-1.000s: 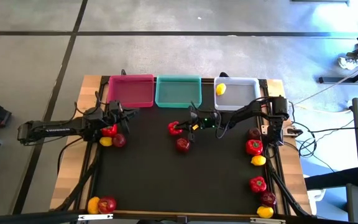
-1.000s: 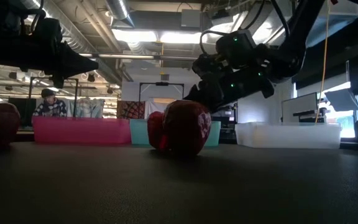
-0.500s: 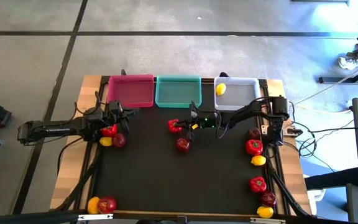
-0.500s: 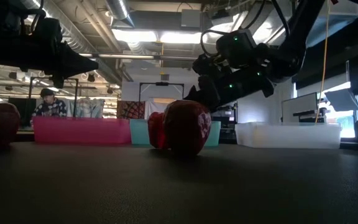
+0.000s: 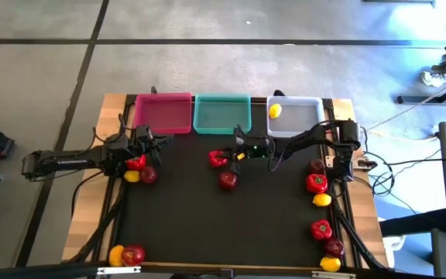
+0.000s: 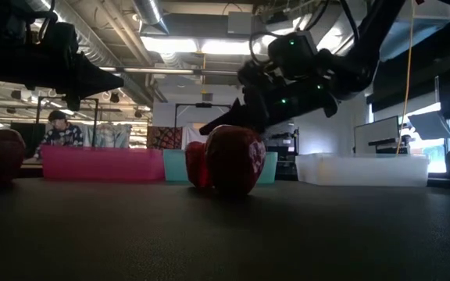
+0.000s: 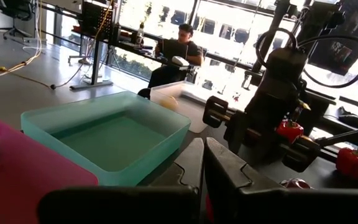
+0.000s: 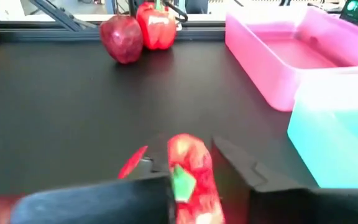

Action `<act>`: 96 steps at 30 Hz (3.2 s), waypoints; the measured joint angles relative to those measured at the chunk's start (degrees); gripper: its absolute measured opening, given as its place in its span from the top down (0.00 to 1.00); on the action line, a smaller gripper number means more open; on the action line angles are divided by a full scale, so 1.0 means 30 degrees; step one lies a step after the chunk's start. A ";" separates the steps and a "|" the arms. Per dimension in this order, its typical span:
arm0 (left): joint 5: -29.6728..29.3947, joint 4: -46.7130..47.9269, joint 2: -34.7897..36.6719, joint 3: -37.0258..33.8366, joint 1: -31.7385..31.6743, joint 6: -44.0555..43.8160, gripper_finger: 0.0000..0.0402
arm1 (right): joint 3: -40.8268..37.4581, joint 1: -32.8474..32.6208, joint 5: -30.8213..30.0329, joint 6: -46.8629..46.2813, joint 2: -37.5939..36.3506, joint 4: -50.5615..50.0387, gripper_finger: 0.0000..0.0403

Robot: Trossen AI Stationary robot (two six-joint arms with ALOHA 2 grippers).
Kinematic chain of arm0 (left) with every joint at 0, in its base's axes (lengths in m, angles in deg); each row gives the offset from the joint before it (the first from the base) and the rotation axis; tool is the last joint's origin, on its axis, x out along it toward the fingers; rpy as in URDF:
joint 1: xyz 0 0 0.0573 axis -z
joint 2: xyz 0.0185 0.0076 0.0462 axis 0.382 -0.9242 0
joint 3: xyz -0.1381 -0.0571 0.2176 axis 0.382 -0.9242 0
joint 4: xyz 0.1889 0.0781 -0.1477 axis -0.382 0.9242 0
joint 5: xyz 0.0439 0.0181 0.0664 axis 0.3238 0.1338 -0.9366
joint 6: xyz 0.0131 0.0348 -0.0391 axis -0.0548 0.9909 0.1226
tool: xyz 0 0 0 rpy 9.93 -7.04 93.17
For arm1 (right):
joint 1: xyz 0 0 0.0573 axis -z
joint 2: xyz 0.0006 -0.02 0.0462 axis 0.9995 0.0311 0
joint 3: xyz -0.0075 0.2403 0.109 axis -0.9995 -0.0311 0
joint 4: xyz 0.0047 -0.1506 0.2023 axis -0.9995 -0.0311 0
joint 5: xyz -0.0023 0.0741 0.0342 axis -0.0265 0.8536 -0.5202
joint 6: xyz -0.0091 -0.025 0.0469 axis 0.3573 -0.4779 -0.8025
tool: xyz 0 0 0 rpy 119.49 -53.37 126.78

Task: Sort produce into baskets
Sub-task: Put the red bell pepper into the green bin

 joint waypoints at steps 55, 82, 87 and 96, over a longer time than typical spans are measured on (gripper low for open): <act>0.0000 0.0000 -0.0001 0.0000 0.0000 0.0226 0.97 | 0.6598 0.0029 0.3133 0.2497 0.1268 -1.5228 0.33; 0.0000 0.0015 -0.0007 0.0000 0.0002 0.0233 0.97 | 0.8377 0.0022 0.4038 0.3339 0.1051 -1.6885 0.63; 0.0000 0.0036 -0.0007 0.0007 0.0007 0.0211 0.97 | 0.8412 0.0170 0.4404 0.4047 -0.0353 -1.7095 0.63; 0.0000 0.0029 -0.0003 0.0007 0.0000 0.0197 0.97 | 0.8419 0.1365 1.1217 0.4127 -0.3053 -1.7427 0.63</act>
